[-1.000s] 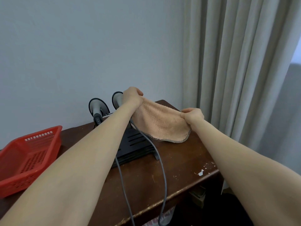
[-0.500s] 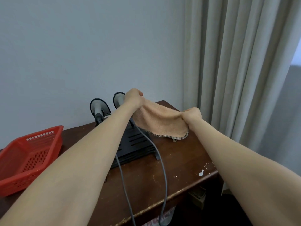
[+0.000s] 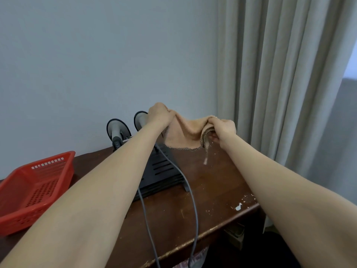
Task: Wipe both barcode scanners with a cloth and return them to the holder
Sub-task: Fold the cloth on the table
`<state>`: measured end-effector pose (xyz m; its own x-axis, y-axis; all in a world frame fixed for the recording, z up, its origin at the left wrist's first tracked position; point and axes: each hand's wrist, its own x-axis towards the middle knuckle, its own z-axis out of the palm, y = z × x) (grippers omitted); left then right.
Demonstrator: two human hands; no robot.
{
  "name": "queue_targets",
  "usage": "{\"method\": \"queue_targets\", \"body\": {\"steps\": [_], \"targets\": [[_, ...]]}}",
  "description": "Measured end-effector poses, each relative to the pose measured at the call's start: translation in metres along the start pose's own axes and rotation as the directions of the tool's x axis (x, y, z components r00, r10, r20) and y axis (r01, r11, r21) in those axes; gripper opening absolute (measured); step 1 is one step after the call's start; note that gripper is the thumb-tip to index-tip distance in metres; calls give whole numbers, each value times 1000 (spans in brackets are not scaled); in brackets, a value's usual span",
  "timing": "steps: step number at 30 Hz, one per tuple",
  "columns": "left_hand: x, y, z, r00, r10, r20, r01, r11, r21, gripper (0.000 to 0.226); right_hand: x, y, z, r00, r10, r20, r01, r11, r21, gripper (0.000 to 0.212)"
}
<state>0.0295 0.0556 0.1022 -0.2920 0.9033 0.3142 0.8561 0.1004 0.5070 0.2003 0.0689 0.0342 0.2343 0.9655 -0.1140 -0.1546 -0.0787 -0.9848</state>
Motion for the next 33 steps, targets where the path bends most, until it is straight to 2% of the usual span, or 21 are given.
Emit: {"method": "queue_targets", "body": {"steps": [3, 5, 7, 9, 11, 13, 14, 16, 18, 21, 24, 26, 29, 31, 33], "targets": [[-4, 7, 2, 998, 4, 61, 4, 991, -135, 31, -7, -13, 12, 995, 54, 84, -63, 992, 108, 13], [-9, 11, 3, 990, 4, 140, 46, 935, -351, 20, -13, -21, 20, 985, 78, 155, -104, 980, 167, 11], [-15, 19, 2, 975, 5, 221, 108, 862, -496, 17, -22, -28, 26, 956, 76, 284, -143, 964, 223, 17], [-19, 25, -2, 959, 11, 285, 162, 800, -577, 27, -28, -31, 32, 907, -10, 421, -105, 963, 250, 23], [-20, 26, -13, 944, 16, 330, 210, 742, -637, 38, -27, -30, 38, 877, -111, 467, -37, 955, 295, 22], [-17, 21, -24, 958, 0, 287, 196, 729, -656, 35, -28, -31, 45, 912, -129, 390, 10, 956, 293, 22], [-16, 16, -29, 973, -19, 231, 168, 743, -648, 29, -29, -33, 48, 932, -122, 342, 20, 958, 285, 18], [-11, 3, -36, 994, -58, 94, 104, 785, -611, 21, -34, -39, 58, 937, -106, 334, 1, 954, 300, 11], [-7, -15, -45, 996, -85, 2, 71, 819, -569, 33, -41, -45, 71, 933, -82, 352, -31, 952, 303, 12], [-9, -44, -65, 991, -115, 75, 137, 796, -590, 54, -53, -52, 97, 929, -77, 361, -17, 968, 251, 14], [-18, -74, -89, 970, -150, 193, 239, 745, -623, 56, -74, -55, 130, 905, -95, 414, -5, 973, 233, 25], [-23, -97, -105, 961, -171, 217, 272, 724, -634, 59, -89, -56, 152, 889, -123, 441, 28, 976, 215, 26], [-27, -134, -125, 965, -248, 83, 237, 696, -678, 53, -112, -51, 190, 858, -192, 476, 133, 979, 155, 22], [-30, -156, -137, 951, -306, -38, 196, 695, -692, 36, -129, -43, 214, 834, -228, 502, 220, 973, 77, 33], [-33, -180, -145, 930, -343, -129, 175, 726, -665, 27, -144, -33, 235, 806, -259, 532, 323, 946, -27, 54]]}}
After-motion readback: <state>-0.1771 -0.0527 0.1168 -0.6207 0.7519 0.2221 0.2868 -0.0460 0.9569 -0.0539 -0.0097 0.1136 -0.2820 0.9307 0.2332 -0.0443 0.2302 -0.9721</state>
